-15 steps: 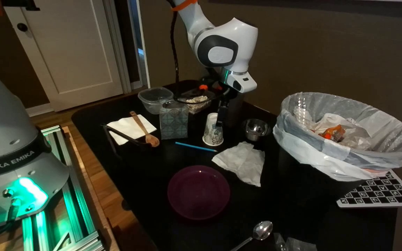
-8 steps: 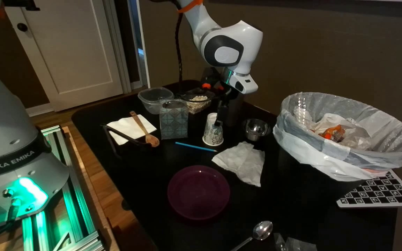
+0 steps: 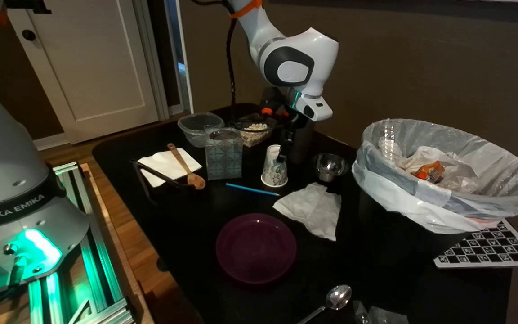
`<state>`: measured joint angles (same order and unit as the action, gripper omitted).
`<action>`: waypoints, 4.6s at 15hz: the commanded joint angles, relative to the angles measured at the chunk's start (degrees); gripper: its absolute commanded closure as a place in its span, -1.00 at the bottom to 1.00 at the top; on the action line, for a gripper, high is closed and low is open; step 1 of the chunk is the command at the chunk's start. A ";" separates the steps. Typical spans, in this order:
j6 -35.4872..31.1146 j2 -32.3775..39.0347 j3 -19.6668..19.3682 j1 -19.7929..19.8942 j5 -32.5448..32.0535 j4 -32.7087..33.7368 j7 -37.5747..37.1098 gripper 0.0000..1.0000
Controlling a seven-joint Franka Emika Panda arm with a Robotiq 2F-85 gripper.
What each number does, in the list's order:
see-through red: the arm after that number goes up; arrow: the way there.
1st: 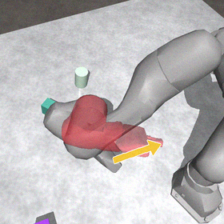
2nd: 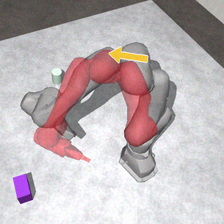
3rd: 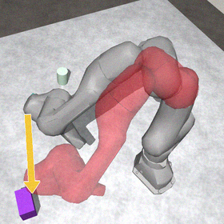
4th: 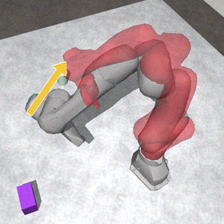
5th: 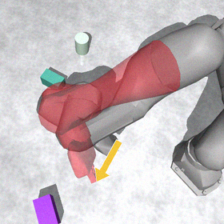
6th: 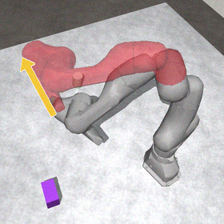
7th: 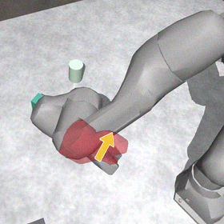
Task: Place the coffee cup upright.
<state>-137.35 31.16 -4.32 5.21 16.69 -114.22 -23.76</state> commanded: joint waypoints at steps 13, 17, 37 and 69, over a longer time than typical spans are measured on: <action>-7.27 -9.40 -2.91 -6.69 -6.89 -11.48 -2.61 0.16; -13.28 -10.93 -5.06 -9.05 -12.27 -15.17 -6.83 0.18; -35.47 -5.46 -17.66 -22.91 -21.85 -20.86 -18.16 -0.49; -17.84 -0.25 -8.55 -7.85 -7.83 -8.27 -16.25 -1.00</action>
<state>-159.96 28.34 -16.55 -6.45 5.32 -126.92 -41.09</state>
